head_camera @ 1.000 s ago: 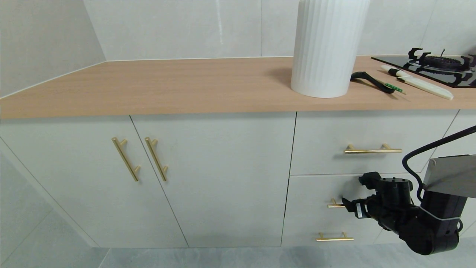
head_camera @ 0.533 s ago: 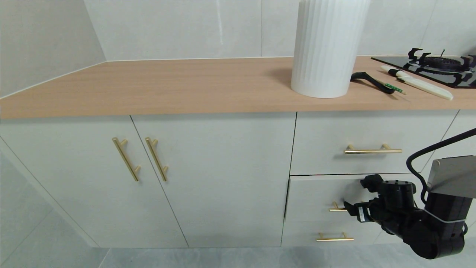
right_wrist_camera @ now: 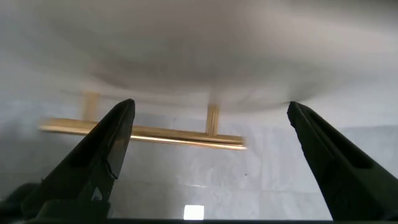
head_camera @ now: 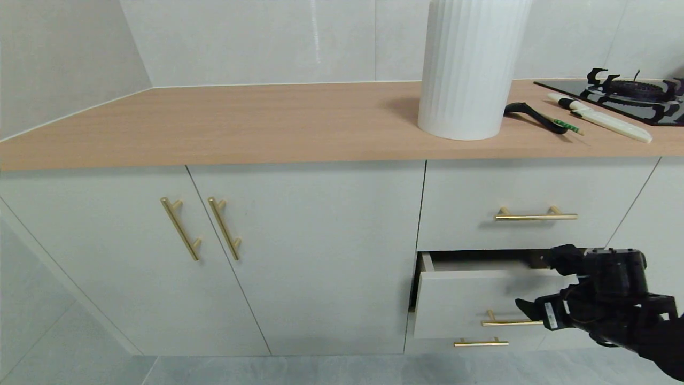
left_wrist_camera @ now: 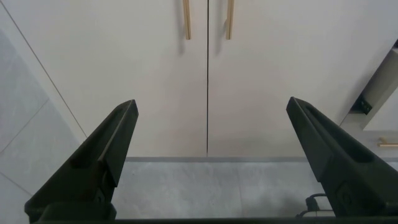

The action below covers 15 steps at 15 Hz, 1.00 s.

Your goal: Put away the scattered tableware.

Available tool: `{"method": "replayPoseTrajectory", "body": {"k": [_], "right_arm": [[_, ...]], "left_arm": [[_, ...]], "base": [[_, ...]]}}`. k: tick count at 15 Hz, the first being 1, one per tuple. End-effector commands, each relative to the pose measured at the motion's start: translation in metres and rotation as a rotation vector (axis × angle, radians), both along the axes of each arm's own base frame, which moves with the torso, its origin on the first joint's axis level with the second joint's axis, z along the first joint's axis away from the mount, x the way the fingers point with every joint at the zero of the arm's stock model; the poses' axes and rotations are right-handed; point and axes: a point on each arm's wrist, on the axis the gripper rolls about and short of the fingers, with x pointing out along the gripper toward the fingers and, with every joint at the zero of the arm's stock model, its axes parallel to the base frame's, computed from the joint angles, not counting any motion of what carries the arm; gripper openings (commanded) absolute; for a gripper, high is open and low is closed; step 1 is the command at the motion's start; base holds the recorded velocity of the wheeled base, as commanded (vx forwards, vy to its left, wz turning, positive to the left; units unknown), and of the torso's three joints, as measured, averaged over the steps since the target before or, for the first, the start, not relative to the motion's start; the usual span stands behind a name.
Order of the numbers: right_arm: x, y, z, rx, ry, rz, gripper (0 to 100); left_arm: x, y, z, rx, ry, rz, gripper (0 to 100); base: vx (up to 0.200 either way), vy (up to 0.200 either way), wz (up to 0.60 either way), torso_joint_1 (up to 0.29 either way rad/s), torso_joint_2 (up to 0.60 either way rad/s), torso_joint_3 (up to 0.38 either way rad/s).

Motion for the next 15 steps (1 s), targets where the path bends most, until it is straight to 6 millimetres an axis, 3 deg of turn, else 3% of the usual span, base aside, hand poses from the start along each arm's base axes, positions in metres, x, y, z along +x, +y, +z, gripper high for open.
{"method": "replayPoseTrajectory", "body": {"k": [1,5,7,15], "right_arm": [[-0.036,0.001,0.093,0.039,-0.155,0.019,100],[-0.022,0.003,0.094,0.051,-0.137,0.009,100],[-0.004,0.013,0.095,0.083,-0.141,0.013,100],[0.028,0.029,0.051,0.100,-0.088,0.017,100]], "left_arm": [[0.000,0.000,0.000,0.000,0.000,0.000,100],[0.000,0.000,0.000,0.000,0.000,0.000,100],[0.000,0.000,0.000,0.000,0.000,0.000,100],[0.000,0.000,0.000,0.000,0.000,0.002,100]], "base": [[0.000,0.000,0.00,0.000,0.00,0.000],[0.000,0.000,0.00,0.000,0.00,0.000],[0.000,0.000,0.00,0.000,0.00,0.000],[0.000,0.000,0.00,0.000,0.00,0.000]]}}
